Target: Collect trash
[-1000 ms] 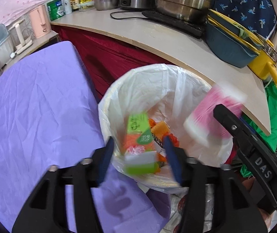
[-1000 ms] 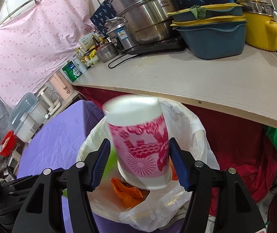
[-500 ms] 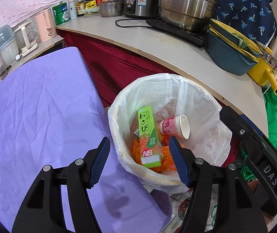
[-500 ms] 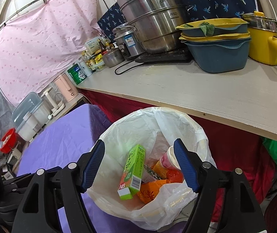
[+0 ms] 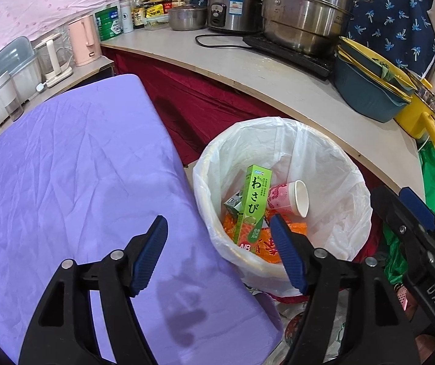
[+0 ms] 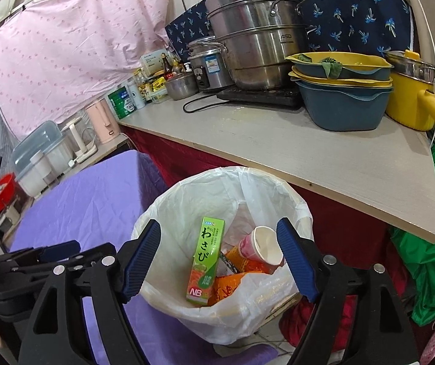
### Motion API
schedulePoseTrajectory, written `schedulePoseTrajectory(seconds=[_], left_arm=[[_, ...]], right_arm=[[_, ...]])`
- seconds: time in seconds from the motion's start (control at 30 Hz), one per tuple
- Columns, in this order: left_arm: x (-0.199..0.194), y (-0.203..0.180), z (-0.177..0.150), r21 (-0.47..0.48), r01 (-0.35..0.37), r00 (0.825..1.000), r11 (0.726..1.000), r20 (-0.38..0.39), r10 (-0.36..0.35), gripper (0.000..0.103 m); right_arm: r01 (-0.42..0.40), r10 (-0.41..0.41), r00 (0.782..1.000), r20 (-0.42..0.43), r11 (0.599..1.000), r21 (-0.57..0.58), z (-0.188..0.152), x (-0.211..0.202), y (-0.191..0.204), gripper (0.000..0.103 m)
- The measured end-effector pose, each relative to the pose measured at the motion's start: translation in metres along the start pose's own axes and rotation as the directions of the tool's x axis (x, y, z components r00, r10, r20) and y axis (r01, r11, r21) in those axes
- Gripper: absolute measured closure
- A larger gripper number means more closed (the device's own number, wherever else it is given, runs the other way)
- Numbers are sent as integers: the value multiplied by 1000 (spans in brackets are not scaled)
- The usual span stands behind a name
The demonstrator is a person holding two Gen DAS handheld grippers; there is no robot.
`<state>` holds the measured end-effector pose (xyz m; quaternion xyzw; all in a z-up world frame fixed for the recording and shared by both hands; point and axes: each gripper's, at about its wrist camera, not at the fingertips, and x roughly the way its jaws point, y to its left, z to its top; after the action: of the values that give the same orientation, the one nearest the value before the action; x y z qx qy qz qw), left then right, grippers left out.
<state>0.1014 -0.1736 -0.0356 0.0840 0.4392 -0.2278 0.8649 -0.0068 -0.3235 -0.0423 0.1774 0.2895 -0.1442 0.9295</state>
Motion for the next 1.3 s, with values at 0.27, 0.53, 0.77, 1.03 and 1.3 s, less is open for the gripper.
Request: schedulePoseTrajectory(seconds=[0.27,0.53,0.77,1.03,1.3], left_arm=[[-5,4,-7,3,-20,1000,1000,14,20,25],[-11,8,-16,2,-50,998,999,26,50,11],[-15,15,-25,-12,-55,998,998,22,55,10],[-20,19,-34,-13,-73,997,997,16,73,10],[-19,27,-41,-39,-84,996,996,-2,84,9]], right_arm=[[15,-15,1000,-9,1000,-23,-5,-5,7,20],[33,-34,999,-24,998,-50,-13,-9,10,6],[61,-63,997,-34,997,-52,-18,-14,9,6],[78,-82,995,-52,994,-75,-24,-17,14,6],[77,-84,994,-66,992,-97,-30,-17,20,6]])
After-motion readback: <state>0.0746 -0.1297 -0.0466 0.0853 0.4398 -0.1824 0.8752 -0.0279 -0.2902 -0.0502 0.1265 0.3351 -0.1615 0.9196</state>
